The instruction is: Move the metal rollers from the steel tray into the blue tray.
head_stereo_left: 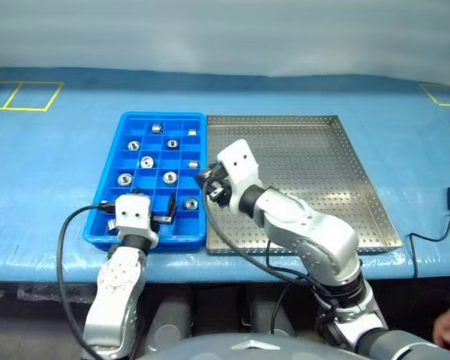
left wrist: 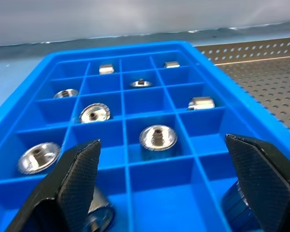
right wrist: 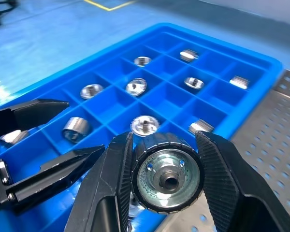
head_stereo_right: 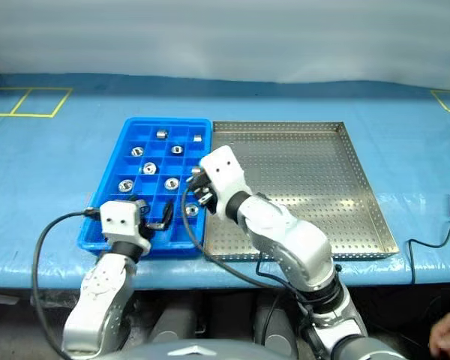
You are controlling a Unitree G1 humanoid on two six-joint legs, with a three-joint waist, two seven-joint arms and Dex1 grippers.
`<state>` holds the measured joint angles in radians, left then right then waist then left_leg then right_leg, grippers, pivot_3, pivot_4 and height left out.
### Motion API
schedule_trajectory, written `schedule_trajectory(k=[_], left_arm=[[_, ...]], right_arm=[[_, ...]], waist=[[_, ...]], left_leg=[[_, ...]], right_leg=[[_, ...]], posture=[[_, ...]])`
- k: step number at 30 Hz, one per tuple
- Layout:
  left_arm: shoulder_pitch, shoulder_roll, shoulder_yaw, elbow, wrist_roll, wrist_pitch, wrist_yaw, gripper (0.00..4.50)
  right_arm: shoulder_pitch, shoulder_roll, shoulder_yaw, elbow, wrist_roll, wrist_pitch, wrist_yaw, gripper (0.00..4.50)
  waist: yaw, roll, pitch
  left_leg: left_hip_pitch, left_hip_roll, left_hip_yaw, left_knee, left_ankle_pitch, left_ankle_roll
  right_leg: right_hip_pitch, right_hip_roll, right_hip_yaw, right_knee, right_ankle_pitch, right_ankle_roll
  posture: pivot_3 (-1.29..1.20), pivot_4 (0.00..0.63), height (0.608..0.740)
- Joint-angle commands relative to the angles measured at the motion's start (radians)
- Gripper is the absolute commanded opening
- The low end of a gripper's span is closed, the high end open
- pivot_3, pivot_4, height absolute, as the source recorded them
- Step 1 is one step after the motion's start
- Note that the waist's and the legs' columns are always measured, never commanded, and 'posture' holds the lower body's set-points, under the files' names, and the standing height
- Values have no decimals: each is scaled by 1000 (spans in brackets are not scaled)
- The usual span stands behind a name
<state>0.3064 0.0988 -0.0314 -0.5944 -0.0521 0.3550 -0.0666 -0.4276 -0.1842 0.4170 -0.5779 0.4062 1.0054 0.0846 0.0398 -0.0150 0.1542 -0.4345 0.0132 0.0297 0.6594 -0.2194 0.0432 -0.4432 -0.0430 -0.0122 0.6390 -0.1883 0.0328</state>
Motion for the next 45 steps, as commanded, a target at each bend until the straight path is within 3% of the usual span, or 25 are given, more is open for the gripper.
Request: schedule_trajectory(k=[1,13,20,27,45], left_arm=[[67,-6,23,-91,-44,-26,-17,4500],[192,-17,20,-179,-49,-19,-1,4500],[209,-22,22,-190,-39,-17,17,4500],[212,-23,22,-186,-47,-23,22,4500],[177,-15,4,-161,-45,-17,12,4500]], right_arm=[[8,5,82,52,-51,-168,100,1689],[51,102,119,256,-95,-308,233,1689],[107,73,125,284,-111,-268,281,1689],[124,56,103,245,-110,-236,309,4013],[125,76,63,235,-131,-232,297,4013]], waist=[[9,0,0],[76,0,0],[102,0,1],[114,0,0],[116,0,0]], left_leg=[[0,0,0,0,0,0],[0,2,-2,-2,-3,-4],[-1,2,-3,-3,-4,-2],[-1,2,-4,-3,-5,-2],[-2,2,-6,-2,-5,-2]], right_leg=[[0,0,0,0,0,0],[-1,-2,-6,-8,0,0],[-1,-1,-9,-11,0,0],[-1,-2,-12,-11,0,0],[0,-2,-15,-11,0,0]], posture=[[291,150,740],[368,150,740],[378,150,740],[374,150,740],[345,150,740]])
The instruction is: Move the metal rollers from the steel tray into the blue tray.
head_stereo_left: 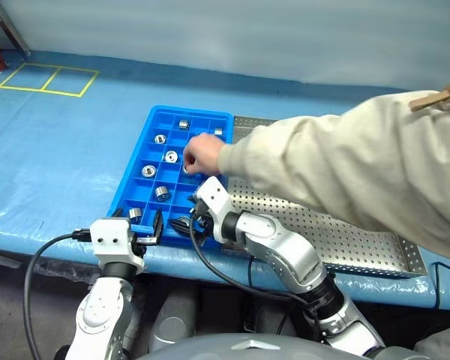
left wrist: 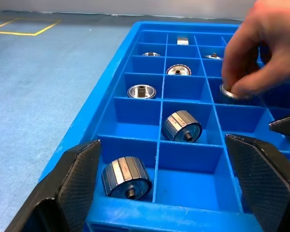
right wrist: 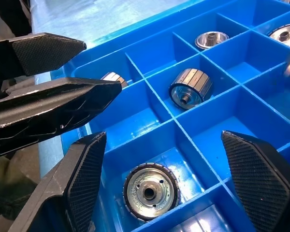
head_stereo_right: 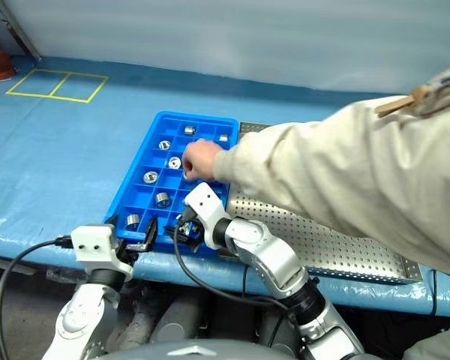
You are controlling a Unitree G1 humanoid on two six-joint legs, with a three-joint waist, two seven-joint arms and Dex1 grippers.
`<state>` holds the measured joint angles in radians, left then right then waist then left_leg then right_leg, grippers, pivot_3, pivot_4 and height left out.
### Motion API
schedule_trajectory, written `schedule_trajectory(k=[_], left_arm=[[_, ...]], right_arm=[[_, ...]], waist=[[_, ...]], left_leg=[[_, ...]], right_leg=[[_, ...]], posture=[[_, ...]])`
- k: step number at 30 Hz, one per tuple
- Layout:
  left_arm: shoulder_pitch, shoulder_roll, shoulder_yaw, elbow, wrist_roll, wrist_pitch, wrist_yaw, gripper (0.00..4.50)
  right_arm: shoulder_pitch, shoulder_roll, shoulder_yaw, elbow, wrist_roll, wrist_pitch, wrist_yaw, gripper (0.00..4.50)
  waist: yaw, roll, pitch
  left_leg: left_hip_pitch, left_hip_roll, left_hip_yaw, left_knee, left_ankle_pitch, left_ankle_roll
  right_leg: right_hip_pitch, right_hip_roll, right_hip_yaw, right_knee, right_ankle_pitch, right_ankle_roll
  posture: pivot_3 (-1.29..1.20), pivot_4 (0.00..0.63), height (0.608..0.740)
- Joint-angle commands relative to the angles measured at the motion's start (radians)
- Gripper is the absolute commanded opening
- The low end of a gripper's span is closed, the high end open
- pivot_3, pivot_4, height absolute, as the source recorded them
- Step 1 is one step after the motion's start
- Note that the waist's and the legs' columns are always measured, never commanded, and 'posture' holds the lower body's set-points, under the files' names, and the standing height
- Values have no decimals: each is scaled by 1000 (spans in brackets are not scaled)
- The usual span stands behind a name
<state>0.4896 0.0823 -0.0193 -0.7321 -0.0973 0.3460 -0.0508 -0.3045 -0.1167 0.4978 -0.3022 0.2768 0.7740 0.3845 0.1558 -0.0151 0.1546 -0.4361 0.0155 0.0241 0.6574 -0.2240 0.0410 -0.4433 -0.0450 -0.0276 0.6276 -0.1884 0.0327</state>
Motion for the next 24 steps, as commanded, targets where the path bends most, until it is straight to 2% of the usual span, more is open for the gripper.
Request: schedule_trajectory(k=[1,24], left_arm=[[-8,2,-9,-23,2,-8,-4,4500],[-57,5,-23,6,-1,-6,-25,4500]], right_arm=[[2,9,-18,-40,-3,-1,-4,4013],[-10,21,-55,-86,8,24,-14,4013]], waist=[[0,0,0],[-7,0,0]], left_leg=[[0,0,0,0,0,0],[0,0,0,1,0,0]], right_leg=[[0,0,0,0,0,0],[1,1,0,1,0,0]], posture=[[345,150,740],[312,150,740]])
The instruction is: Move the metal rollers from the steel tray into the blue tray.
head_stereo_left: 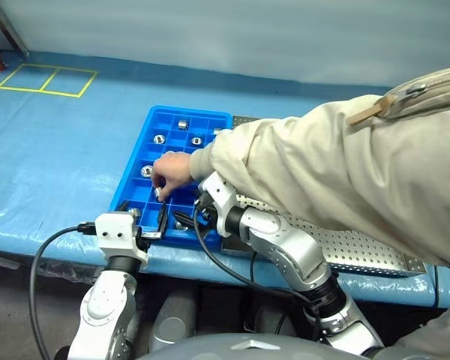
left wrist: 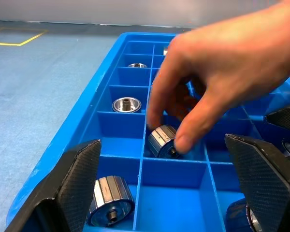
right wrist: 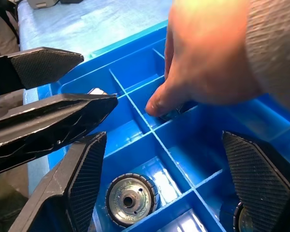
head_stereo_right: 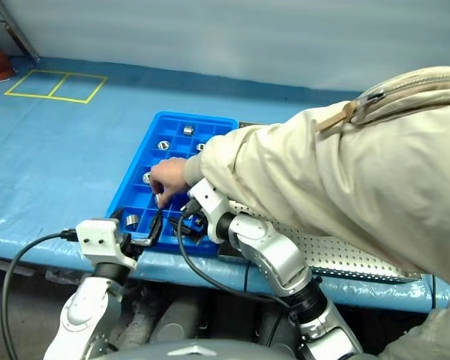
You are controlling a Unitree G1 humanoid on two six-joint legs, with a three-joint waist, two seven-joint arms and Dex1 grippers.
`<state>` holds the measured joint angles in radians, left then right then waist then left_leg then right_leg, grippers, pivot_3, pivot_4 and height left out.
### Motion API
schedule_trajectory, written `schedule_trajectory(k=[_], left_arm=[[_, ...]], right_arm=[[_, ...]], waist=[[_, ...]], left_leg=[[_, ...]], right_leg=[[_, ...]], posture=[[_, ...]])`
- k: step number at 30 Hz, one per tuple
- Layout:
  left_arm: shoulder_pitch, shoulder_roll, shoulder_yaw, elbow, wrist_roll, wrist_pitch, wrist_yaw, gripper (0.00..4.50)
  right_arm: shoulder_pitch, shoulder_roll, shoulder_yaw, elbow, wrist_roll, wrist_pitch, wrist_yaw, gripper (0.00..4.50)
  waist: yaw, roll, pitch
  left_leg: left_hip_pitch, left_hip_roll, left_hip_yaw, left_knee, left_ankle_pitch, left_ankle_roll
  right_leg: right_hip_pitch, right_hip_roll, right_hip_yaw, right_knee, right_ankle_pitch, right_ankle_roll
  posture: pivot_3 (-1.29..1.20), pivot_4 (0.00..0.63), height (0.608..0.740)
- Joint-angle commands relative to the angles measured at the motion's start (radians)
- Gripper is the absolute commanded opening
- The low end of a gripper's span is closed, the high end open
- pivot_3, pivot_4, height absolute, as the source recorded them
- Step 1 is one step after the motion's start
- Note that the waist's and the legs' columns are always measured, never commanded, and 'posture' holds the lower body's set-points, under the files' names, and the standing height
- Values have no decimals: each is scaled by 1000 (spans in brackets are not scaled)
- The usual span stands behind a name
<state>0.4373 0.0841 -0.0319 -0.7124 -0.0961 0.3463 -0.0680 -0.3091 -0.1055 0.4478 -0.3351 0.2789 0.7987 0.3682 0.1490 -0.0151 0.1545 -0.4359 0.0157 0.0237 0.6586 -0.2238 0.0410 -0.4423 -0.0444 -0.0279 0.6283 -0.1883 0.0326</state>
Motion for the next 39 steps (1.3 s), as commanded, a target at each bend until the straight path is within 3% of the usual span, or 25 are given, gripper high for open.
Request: schedule_trajectory(k=[1,20,28,32,39], left_arm=[[-5,4,-10,-13,-2,-7,-8,4500],[-33,4,-29,-13,-5,7,-8,4500],[-114,19,-45,-6,-26,30,-50,4500],[-184,50,-80,11,-26,70,-83,4500],[-309,46,-163,81,-32,106,-120,4500]], right_arm=[[-3,9,-3,-55,6,1,3,4013],[0,17,-25,-70,0,-2,-15,4013],[-107,65,-256,-44,-56,-53,-190,4013],[-191,102,-391,63,-129,-43,-370,4013],[-288,129,-511,315,-182,-96,-505,4013]], waist=[[0,0,0],[-3,0,0],[-12,0,0],[-18,1,-1],[-63,3,0]], left_leg=[[0,0,0,0,0,0],[0,0,0,1,0,0],[1,0,0,3,0,0],[-1,-1,0,3,1,-1],[5,-1,0,3,1,0]], right_leg=[[0,0,0,0,0,0],[1,0,0,0,0,0],[2,0,0,1,0,0],[4,1,0,4,1,-1],[10,1,0,3,1,-1]], posture=[[312,150,740],[291,150,740],[235,150,740],[204,150,740],[166,150,740]])
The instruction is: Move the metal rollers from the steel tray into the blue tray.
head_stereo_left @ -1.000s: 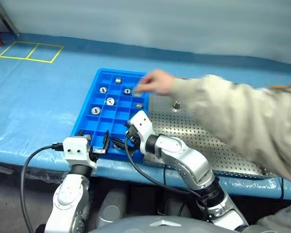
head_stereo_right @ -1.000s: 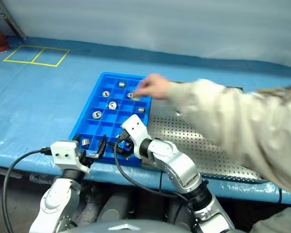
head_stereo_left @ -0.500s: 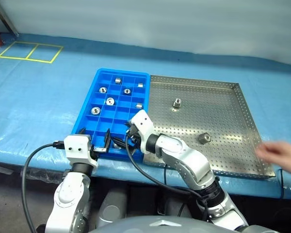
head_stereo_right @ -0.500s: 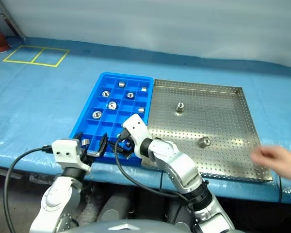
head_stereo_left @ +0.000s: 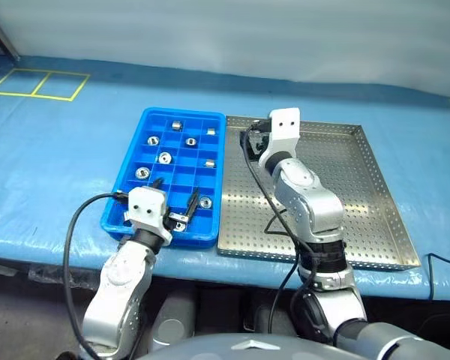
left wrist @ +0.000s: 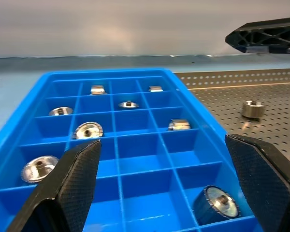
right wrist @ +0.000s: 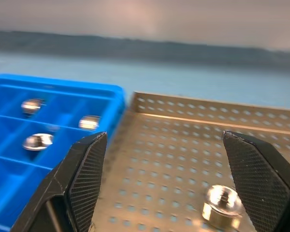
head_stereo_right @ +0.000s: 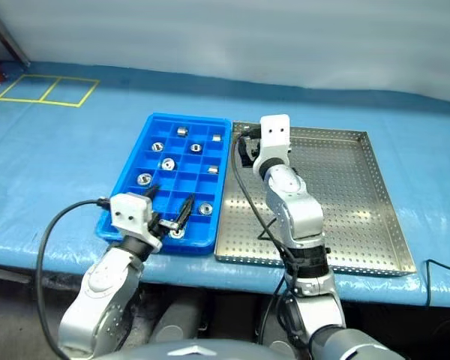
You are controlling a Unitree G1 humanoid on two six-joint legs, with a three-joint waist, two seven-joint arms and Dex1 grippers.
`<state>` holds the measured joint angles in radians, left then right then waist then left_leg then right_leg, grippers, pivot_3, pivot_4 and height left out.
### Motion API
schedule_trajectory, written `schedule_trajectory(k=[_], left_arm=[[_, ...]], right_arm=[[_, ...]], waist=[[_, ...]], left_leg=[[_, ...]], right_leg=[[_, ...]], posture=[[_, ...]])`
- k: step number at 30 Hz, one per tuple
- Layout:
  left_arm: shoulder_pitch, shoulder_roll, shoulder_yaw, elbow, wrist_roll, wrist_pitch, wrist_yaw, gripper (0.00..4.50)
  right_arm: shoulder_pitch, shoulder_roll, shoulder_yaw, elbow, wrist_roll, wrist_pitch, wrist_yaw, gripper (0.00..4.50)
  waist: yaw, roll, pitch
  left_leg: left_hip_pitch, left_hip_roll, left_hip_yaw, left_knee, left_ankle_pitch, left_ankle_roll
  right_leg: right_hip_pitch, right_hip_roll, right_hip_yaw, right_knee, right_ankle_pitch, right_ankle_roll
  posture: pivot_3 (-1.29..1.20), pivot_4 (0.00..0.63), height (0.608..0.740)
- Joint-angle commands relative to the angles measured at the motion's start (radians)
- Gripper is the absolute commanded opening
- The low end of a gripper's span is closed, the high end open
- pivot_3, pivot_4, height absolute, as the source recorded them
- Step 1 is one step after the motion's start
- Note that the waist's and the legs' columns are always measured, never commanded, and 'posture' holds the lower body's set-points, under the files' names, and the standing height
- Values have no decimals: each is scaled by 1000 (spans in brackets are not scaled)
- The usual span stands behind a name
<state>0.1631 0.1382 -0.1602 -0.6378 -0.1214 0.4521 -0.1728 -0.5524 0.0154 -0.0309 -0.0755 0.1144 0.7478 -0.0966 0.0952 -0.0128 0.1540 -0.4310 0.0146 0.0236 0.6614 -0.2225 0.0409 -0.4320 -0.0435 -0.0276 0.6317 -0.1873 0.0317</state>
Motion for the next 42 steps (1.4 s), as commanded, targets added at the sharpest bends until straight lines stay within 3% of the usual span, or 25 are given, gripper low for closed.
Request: schedule_trajectory(k=[1,10,23,42], left_arm=[[-47,-9,-44,15,-8,3,-20,4500],[-96,-1,-136,30,-25,42,-80,4500],[-71,-6,-139,8,-18,56,-55,4500],[-72,-7,-136,12,-24,51,-47,4500]], right_arm=[[-56,10,-42,89,-20,-58,-49,4013],[-164,13,-85,409,-5,-182,-28,4013],[-258,6,-66,738,-34,-328,21,4013],[-200,-3,-44,652,-53,-296,10,4013]], waist=[[-15,0,0],[-59,1,0],[-54,1,0],[-51,2,1]], left_leg=[[1,0,0,0,0,0],[2,0,0,-1,0,1],[4,1,1,-1,0,1],[4,1,1,-1,0,1]], right_leg=[[1,0,0,0,0,0],[1,2,2,1,2,-3],[2,2,5,2,1,-1],[2,2,6,2,1,-1]], posture=[[161,150,740],[159,150,740],[206,150,740],[199,150,740]])
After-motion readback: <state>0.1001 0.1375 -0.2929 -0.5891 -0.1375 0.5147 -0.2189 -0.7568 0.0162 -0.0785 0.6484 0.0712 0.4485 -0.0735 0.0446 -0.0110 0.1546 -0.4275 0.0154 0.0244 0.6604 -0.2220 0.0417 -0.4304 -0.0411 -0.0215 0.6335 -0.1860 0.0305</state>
